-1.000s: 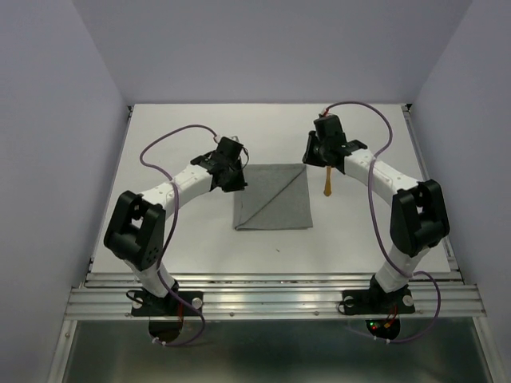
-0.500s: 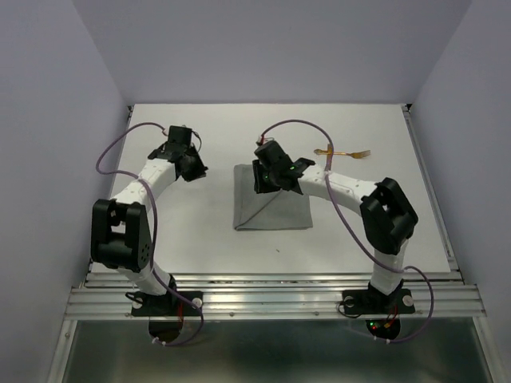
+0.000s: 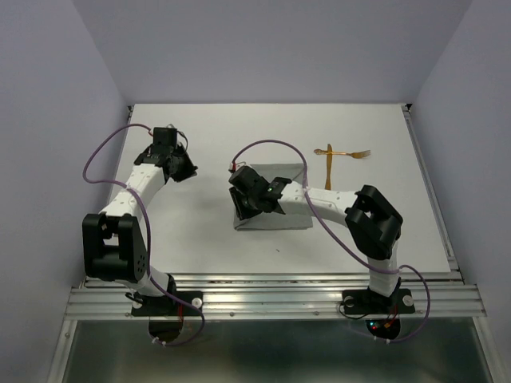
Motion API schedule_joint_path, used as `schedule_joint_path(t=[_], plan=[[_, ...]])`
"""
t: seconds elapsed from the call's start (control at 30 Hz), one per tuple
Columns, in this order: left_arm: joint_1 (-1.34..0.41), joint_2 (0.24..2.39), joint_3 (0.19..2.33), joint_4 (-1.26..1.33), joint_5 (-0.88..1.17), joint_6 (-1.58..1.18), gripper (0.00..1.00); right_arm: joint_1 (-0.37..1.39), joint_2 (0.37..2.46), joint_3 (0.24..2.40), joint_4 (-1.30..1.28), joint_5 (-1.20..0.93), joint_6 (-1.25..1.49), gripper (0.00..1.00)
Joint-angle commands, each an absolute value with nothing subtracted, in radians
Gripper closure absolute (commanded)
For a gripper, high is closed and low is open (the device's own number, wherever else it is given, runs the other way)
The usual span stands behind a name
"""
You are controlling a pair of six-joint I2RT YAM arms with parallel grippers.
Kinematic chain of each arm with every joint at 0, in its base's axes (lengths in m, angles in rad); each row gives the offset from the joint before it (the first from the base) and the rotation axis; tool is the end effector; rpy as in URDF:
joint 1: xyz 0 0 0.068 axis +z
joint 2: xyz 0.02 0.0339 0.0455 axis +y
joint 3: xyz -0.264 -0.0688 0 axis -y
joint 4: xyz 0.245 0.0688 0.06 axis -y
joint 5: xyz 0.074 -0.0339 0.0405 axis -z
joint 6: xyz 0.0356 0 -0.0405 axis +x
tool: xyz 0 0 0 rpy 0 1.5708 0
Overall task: Fold the napkin into a case and place the utensils inside
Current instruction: Pick up the upper triangle-folded napkin from the center of the board.
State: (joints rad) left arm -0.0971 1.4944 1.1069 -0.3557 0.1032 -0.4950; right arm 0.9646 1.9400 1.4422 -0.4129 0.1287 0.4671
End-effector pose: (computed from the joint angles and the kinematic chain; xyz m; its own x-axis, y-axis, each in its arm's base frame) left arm 0.3280 -0.0356 0.2657 -0.6743 -0.4091 -0.6148 -0.1686 0.8959 -0.4111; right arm 0.2466 0.3477 0.2091 -0.7487 -0.2961 -0.5932 -0.4850 0.8546 0.1856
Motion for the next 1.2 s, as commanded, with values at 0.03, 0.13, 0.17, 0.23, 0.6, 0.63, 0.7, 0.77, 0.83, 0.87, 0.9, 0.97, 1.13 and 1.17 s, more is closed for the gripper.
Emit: schedule_joint_path(t=[0.03,0.13,0.17,0.23,0.6,0.63,0.7,0.77,0.83,0.87,0.9,0.97,1.13,1.17], plan=[[-0.100,1.494,1.088,-0.333,0.138,-0.485,0.93,0.977,1.956,1.439,-0.407,0.109,0.453,0.66],[-0.100,1.482,1.074,-0.319,0.133,-0.492,0.93,0.977,1.993,1.427,-0.376,0.095,0.436,0.66],[-0.100,1.480,1.071,-0.316,0.132,-0.492,0.93,0.977,2.021,1.425,-0.379,0.095,0.430,0.67],[-0.100,1.483,1.069,-0.314,0.143,-0.489,0.93,0.977,2.028,1.405,-0.396,0.098,0.425,0.68],[-0.101,1.493,1.074,-0.305,0.184,-0.483,0.84,0.977,1.809,1.111,-0.365,0.129,0.417,0.67],[-0.101,1.493,1.071,-0.304,0.187,-0.485,0.84,0.977,1.793,1.092,-0.368,0.133,0.416,0.67],[-0.103,1.494,1.069,-0.302,0.190,-0.486,0.84,0.977,1.750,1.091,-0.383,0.155,0.422,0.67],[-0.106,1.491,1.060,-0.298,0.190,-0.489,0.84,0.977,1.715,1.106,-0.387,0.190,0.431,0.67],[-0.110,1.488,1.052,-0.291,0.189,-0.495,0.84,0.977,1.703,1.129,-0.390,0.222,0.434,0.66],[-0.112,1.489,1.049,-0.290,0.189,-0.497,0.84,0.977,1.701,1.150,-0.390,0.247,0.440,0.64],[-0.113,1.489,1.043,-0.287,0.190,-0.499,0.84,0.977,1.710,1.161,-0.385,0.291,0.437,0.64],[-0.115,1.489,1.040,-0.284,0.190,-0.502,0.84,0.977,1.736,1.204,-0.394,0.327,0.427,0.60],[-0.115,1.470,1.016,-0.262,0.184,-0.511,0.84,1.012,1.824,1.278,-0.420,0.385,0.382,0.52],[-0.117,1.467,1.014,-0.259,0.186,-0.514,0.84,1.025,1.830,1.285,-0.422,0.390,0.373,0.52]])
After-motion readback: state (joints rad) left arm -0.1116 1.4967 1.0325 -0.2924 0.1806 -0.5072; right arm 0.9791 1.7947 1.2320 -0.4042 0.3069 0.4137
